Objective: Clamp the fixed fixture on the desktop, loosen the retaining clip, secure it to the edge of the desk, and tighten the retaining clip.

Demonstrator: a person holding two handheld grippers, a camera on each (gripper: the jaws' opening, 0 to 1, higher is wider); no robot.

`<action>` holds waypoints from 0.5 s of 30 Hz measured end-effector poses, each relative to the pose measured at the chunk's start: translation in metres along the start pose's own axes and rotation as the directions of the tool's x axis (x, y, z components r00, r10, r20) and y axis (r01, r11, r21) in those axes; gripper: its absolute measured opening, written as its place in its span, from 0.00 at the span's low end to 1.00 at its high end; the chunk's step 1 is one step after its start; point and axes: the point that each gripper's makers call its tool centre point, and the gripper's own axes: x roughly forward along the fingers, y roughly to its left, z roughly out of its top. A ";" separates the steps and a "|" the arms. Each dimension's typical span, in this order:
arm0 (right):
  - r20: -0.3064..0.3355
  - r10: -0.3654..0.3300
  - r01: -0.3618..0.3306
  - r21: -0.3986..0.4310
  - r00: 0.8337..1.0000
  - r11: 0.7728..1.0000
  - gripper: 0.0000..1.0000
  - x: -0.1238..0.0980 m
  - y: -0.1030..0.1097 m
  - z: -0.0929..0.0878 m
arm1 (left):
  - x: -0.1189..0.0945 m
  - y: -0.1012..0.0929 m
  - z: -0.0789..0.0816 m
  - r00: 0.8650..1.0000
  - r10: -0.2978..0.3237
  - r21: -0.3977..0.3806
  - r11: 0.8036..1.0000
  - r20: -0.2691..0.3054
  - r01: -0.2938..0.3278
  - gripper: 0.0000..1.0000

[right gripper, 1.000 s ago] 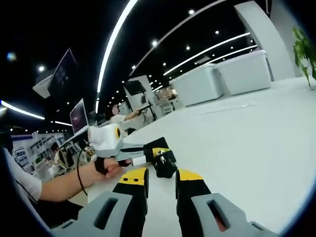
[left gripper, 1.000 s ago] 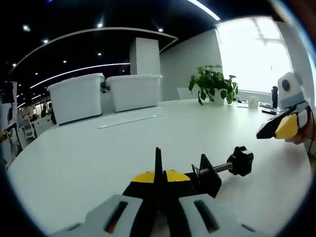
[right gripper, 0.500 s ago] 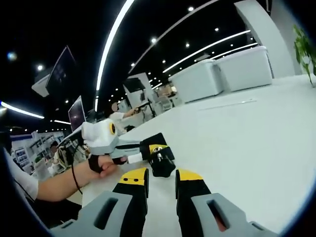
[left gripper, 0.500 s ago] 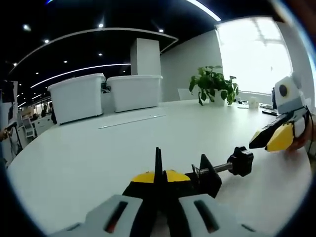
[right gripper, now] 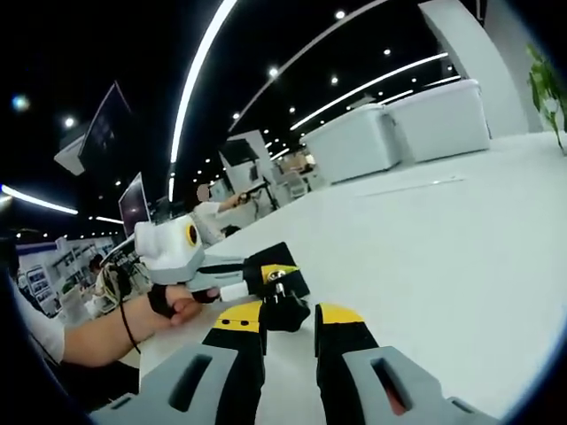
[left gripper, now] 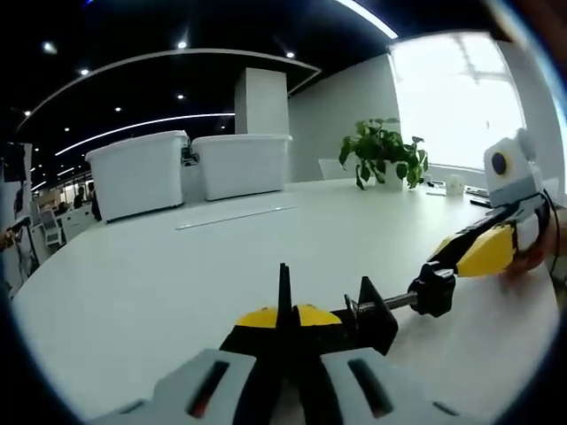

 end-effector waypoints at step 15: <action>-0.033 0.022 -0.023 -0.039 0.999 0.999 0.23 0.013 0.004 -0.010 | 0.006 0.000 0.000 1.000 -0.013 -0.013 1.000 -0.008 0.012 0.05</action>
